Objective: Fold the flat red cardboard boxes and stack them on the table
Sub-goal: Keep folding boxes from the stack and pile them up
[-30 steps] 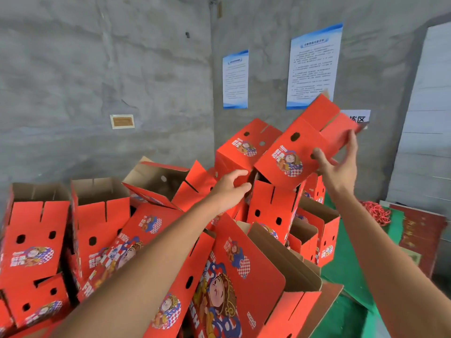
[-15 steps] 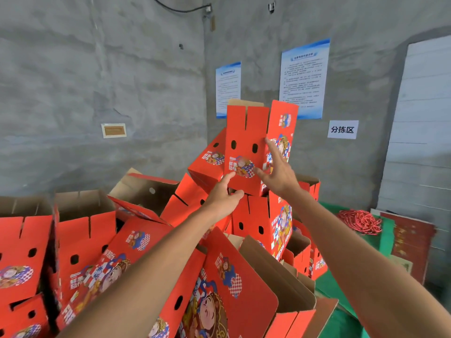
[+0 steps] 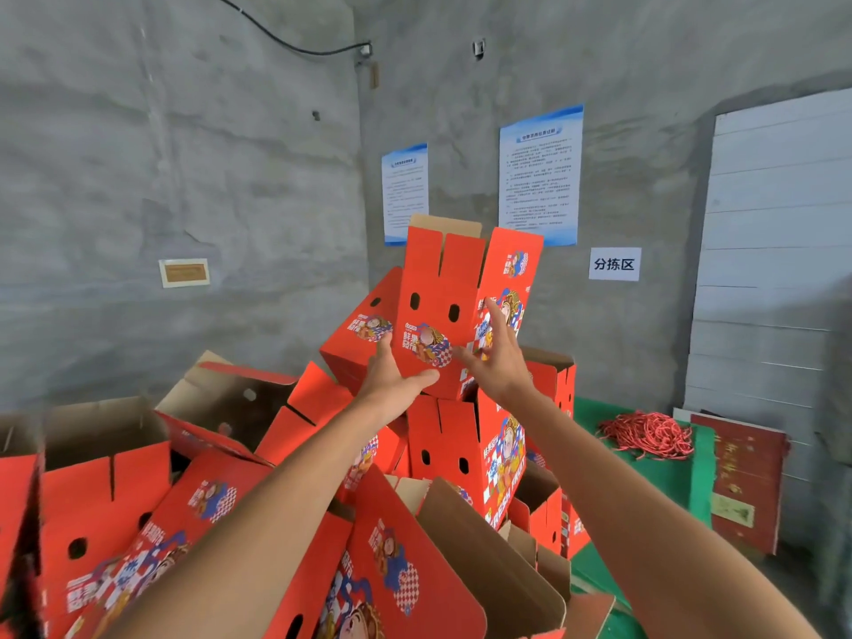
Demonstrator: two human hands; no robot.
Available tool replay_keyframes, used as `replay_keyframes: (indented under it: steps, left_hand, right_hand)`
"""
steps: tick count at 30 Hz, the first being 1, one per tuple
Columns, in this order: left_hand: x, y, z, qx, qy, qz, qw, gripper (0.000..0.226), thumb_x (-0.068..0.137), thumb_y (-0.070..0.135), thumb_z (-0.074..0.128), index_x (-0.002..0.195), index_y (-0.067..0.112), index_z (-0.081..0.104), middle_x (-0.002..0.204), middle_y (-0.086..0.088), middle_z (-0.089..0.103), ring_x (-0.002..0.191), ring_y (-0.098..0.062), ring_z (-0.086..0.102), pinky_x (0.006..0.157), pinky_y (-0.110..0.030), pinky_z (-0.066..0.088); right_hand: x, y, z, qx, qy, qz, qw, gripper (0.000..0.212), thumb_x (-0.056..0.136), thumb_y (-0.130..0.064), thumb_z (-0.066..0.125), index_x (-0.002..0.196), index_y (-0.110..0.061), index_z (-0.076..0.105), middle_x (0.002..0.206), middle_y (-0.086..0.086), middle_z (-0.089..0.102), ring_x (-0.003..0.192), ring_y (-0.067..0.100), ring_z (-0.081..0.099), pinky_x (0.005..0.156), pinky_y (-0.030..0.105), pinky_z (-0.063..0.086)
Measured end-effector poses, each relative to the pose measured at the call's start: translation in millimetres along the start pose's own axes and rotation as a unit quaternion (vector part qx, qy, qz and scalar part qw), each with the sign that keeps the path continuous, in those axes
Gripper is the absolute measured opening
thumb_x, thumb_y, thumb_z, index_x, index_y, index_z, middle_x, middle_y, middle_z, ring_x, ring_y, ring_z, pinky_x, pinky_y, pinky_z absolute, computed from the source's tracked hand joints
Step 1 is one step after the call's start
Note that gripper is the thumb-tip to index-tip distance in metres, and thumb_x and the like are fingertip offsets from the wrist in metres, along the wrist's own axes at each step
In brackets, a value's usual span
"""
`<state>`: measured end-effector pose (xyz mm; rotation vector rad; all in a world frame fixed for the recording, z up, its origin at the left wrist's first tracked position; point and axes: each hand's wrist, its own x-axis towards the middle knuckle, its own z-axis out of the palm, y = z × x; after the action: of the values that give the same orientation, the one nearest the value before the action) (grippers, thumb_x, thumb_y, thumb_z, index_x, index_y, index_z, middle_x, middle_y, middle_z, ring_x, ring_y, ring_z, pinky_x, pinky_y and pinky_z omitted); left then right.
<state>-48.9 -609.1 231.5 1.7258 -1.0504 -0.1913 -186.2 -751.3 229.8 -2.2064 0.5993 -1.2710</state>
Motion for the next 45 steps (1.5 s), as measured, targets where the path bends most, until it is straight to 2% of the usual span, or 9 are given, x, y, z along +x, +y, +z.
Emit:
replay_keyframes:
  steps: [7,11,14,21,24,28,35,41,45]
  left_hand:
    - [28,-3,1,-0.016,0.004,-0.004,1.000,0.119,0.084,0.048,0.083,0.166,0.024,0.000,0.174,0.001,0.005,0.159,-0.022,0.014,0.125,-0.044,0.019]
    - [48,3,2,-0.056,-0.004,-0.018,0.998,0.116,0.084,0.051,0.082,0.166,0.020,0.006,0.173,-0.001,0.015,0.157,-0.023,0.021,0.125,-0.044,0.024]
    - [59,7,12,-0.050,-0.012,-0.019,0.998,0.115,0.083,0.054,0.082,0.165,0.020,0.009,0.171,0.000,0.020,0.156,-0.022,0.024,0.125,-0.044,0.026]
    - [99,19,41,0.003,0.102,-0.057,0.993,0.124,0.070,0.079,0.076,0.163,0.017,0.022,0.168,-0.006,0.024,0.156,-0.026,0.025,0.122,-0.046,0.031]
    - [108,15,49,-0.017,0.109,-0.038,0.993,0.097,0.065,0.083,0.075,0.138,0.023,0.056,0.136,0.005,0.063,0.128,-0.018,0.059,0.099,-0.034,0.047]
    - [107,24,59,-0.049,0.128,0.003,0.991,0.067,0.072,0.067,0.083,0.114,0.020,0.061,0.088,0.011,0.079,0.074,0.000,0.073,0.062,-0.018,0.054]
    - [97,63,82,-0.077,0.188,0.046,0.978,0.067,0.076,0.047,0.089,0.120,0.019,0.047,0.109,0.006,0.068,0.085,0.005,0.070,0.068,-0.018,0.056]
    - [70,37,121,-0.064,0.148,0.026,0.987,0.082,0.064,0.055,0.087,0.122,0.024,0.039,0.120,0.007,0.066,0.111,-0.015,0.067,0.098,-0.045,0.054]
    - [58,20,132,-0.044,0.122,0.036,0.991,0.083,0.068,0.052,0.090,0.130,0.032,0.039,0.124,0.014,0.065,0.112,-0.002,0.064,0.090,-0.025,0.050]
  right_hand:
    - [-4,1,4,0.011,0.019,0.023,1.000,0.095,0.096,-0.046,0.069,0.165,-0.028,0.007,0.171,0.001,0.019,0.155,0.022,0.023,0.120,0.047,0.034]
    - [2,1,2,0.018,0.002,0.032,0.999,0.100,0.095,-0.048,0.070,0.165,-0.026,0.002,0.170,0.004,0.022,0.149,0.025,0.037,0.119,0.051,0.037]
    - [16,13,-2,0.026,-0.007,0.029,0.999,0.102,0.093,-0.053,0.071,0.165,-0.030,0.002,0.172,0.000,0.016,0.157,0.022,0.021,0.123,0.047,0.031]
    - [62,36,-8,0.095,0.023,0.058,0.994,0.117,0.084,-0.071,0.070,0.165,-0.022,0.001,0.171,0.004,0.016,0.157,0.023,0.021,0.124,0.051,0.028]
    - [71,46,-13,0.082,0.022,0.086,0.993,0.125,0.076,-0.091,0.056,0.165,-0.018,0.009,0.171,0.008,0.018,0.157,0.026,0.020,0.126,0.048,0.022]
    - [81,51,-14,0.111,-0.001,0.055,0.992,0.120,0.078,-0.086,0.059,0.165,-0.019,0.009,0.170,0.005,0.021,0.156,0.024,0.022,0.126,0.048,0.023]
    - [117,47,-54,0.129,-0.029,-0.049,0.990,0.097,0.082,-0.065,0.075,0.158,-0.037,0.023,0.154,-0.009,0.049,0.138,0.016,0.052,0.115,0.045,0.042]
    - [84,88,-73,0.132,-0.019,-0.077,0.988,0.099,0.077,-0.073,0.076,0.157,-0.050,0.021,0.152,-0.017,0.048,0.138,0.003,0.049,0.114,0.042,0.044]
    - [60,108,-70,0.149,-0.019,-0.086,0.985,0.096,0.083,-0.069,0.074,0.159,-0.039,0.023,0.154,-0.014,0.045,0.145,0.006,0.041,0.116,0.047,0.043]
